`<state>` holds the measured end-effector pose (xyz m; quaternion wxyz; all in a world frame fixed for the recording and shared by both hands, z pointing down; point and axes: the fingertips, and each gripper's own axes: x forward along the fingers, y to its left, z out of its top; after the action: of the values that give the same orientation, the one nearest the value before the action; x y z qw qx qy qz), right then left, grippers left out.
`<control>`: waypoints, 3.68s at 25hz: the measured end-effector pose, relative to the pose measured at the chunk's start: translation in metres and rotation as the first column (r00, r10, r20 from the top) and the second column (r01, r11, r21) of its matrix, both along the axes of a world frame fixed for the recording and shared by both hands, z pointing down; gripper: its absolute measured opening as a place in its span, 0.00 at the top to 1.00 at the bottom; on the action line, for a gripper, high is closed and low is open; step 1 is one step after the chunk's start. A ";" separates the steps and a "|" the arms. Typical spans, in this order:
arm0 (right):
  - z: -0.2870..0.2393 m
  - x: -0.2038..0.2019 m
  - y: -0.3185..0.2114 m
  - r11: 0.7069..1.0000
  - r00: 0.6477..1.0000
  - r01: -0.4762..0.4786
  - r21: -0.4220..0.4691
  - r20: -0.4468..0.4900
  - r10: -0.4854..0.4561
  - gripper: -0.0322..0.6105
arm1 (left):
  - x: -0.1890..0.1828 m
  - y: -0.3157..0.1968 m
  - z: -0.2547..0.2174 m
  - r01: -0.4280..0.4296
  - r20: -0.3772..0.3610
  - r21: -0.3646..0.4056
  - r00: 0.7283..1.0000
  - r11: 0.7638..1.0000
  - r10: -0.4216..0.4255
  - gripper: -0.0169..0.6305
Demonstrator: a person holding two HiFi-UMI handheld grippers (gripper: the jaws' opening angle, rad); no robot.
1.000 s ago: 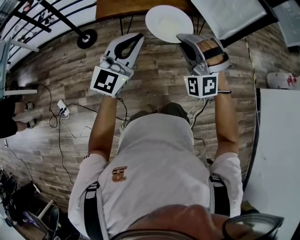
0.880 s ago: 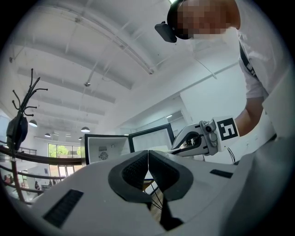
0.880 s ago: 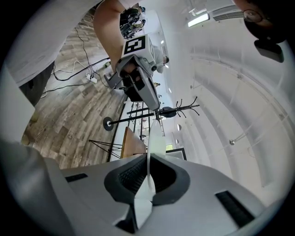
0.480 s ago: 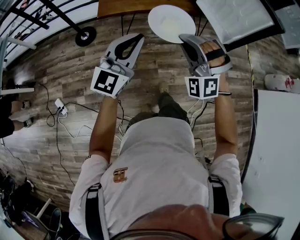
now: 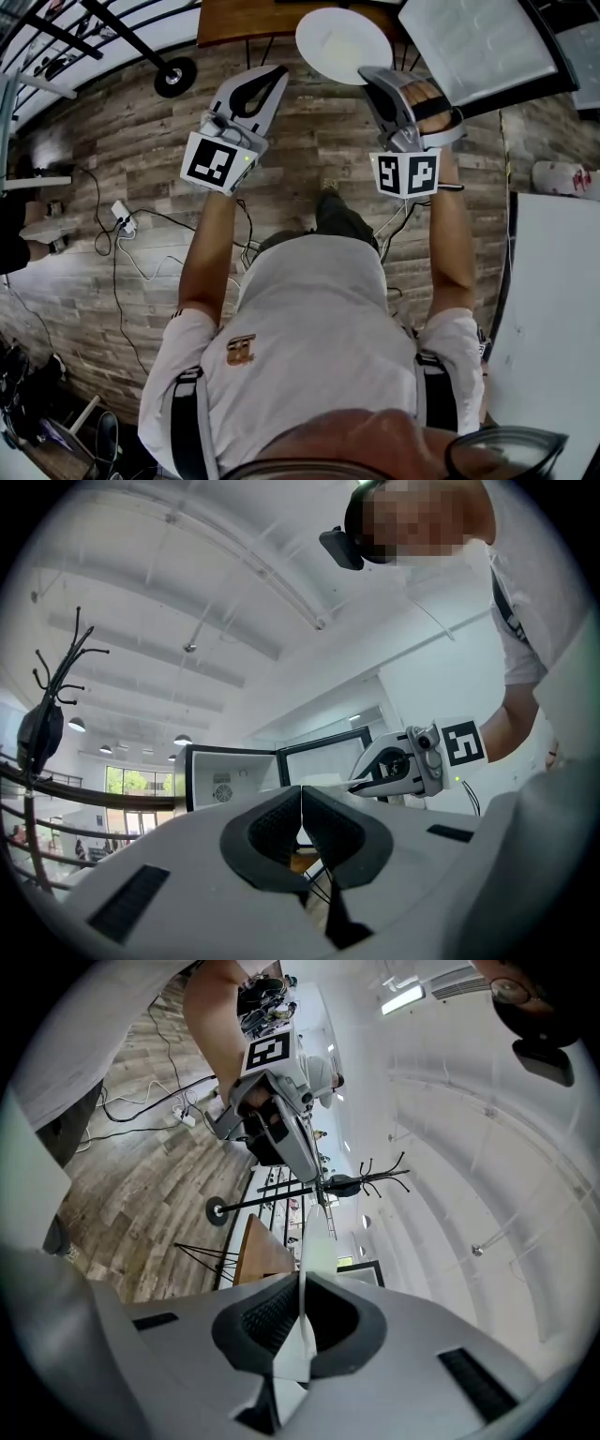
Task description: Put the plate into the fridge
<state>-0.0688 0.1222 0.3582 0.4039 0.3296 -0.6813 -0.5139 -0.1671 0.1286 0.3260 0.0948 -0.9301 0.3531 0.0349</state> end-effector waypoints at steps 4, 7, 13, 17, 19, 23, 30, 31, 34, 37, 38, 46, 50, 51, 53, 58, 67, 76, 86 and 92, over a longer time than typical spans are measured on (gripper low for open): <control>0.003 0.015 -0.037 1.000 1.000 0.007 0.002 -0.002 -0.007 0.89 | 0.014 -0.036 0.003 0.009 0.003 -0.004 1.000 1.000 -0.009 0.95; 0.000 0.027 -0.068 1.000 1.000 0.010 0.008 -0.008 -0.010 0.89 | 0.023 -0.065 0.002 0.019 0.006 -0.004 1.000 1.000 -0.019 0.95; -0.009 0.050 -0.126 0.999 0.999 0.035 0.020 -0.019 -0.034 0.89 | 0.044 -0.121 -0.003 0.055 0.014 -0.016 0.998 0.998 -0.055 0.95; -0.012 0.066 -0.163 0.998 0.998 0.054 0.021 -0.030 -0.053 0.89 | 0.066 -0.157 -0.005 0.071 0.029 -0.017 0.997 0.997 -0.070 0.95; -0.016 0.072 -0.186 0.997 0.997 0.067 0.023 -0.034 -0.066 0.89 | 0.075 -0.179 -0.007 0.082 0.032 -0.018 0.996 0.997 -0.081 0.95; -0.014 0.090 -0.226 0.995 0.995 0.092 0.029 -0.035 -0.091 0.89 | 0.099 -0.217 -0.001 0.099 0.041 -0.021 0.994 0.995 -0.098 0.95; -0.012 0.116 -0.271 0.993 0.993 0.117 0.035 -0.037 -0.115 0.89 | 0.129 -0.260 0.000 0.136 0.035 -0.015 0.990 0.991 -0.136 0.94; -0.012 0.118 -0.275 0.992 0.992 0.118 0.034 -0.038 -0.117 0.89 | 0.131 -0.264 -0.001 0.141 0.032 -0.015 0.989 0.990 -0.141 0.95; -0.012 0.119 -0.291 0.992 0.992 0.121 0.026 -0.034 -0.120 0.89 | 0.133 -0.278 -0.003 0.153 0.025 -0.018 0.988 0.988 -0.152 0.95; -0.013 0.119 -0.300 0.993 0.993 0.118 0.015 -0.025 -0.118 0.89 | 0.135 -0.287 -0.004 0.153 0.024 -0.022 0.988 0.988 -0.153 0.95; -0.013 0.119 -0.303 0.993 0.993 0.117 0.010 -0.025 -0.117 0.89 | 0.135 -0.289 -0.004 0.152 0.023 -0.024 0.988 0.988 -0.151 0.95; -0.019 0.099 -0.345 0.996 0.995 0.086 -0.001 -0.045 -0.086 0.89 | 0.118 -0.326 -0.005 0.120 0.021 -0.032 0.993 0.992 -0.120 0.95; -0.024 0.096 -0.362 0.999 0.997 0.053 0.002 -0.059 -0.053 0.89 | 0.117 -0.341 -0.008 0.083 0.026 -0.026 0.996 0.996 -0.083 0.95; -0.023 0.095 -0.368 0.999 0.997 0.042 0.002 -0.060 -0.042 0.89 | 0.116 -0.347 -0.009 0.072 0.027 -0.024 0.997 0.997 -0.071 0.94; -0.021 0.093 -0.380 1.000 0.998 0.017 0.004 -0.063 -0.017 0.89 | 0.113 -0.357 -0.008 0.047 0.027 -0.018 0.999 0.999 -0.046 0.95; -0.019 0.081 -0.397 1.000 0.998 -0.022 -0.008 -0.062 0.022 0.89 | 0.102 -0.374 -0.006 -0.001 0.030 -0.009 1.000 1.000 0.001 0.95; -0.019 0.089 -0.438 0.996 0.990 -0.085 -0.038 -0.117 0.080 0.89 | 0.107 -0.409 -0.010 -0.052 0.014 -0.027 0.999 0.998 0.052 0.95; -0.017 0.092 -0.474 0.995 0.988 -0.081 -0.051 -0.137 0.074 0.89 | 0.115 -0.448 -0.013 -0.013 0.001 -0.038 1.000 0.999 0.013 0.95; 0.002 0.110 -0.505 0.992 0.985 -0.091 -0.083 -0.151 0.078 0.89 | 0.137 -0.458 -0.003 -0.003 0.005 -0.044 1.000 0.999 0.004 0.95; 0.011 0.110 -0.526 0.990 0.983 -0.095 -0.100 -0.168 0.077 0.89 | 0.137 -0.467 -0.001 0.001 0.006 -0.052 1.000 0.999 0.000 0.94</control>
<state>0.0408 -0.4035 0.3692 0.4975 0.2930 -0.6576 -0.4838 -0.0299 -0.3380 0.3245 0.0719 -0.9323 0.3538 0.0228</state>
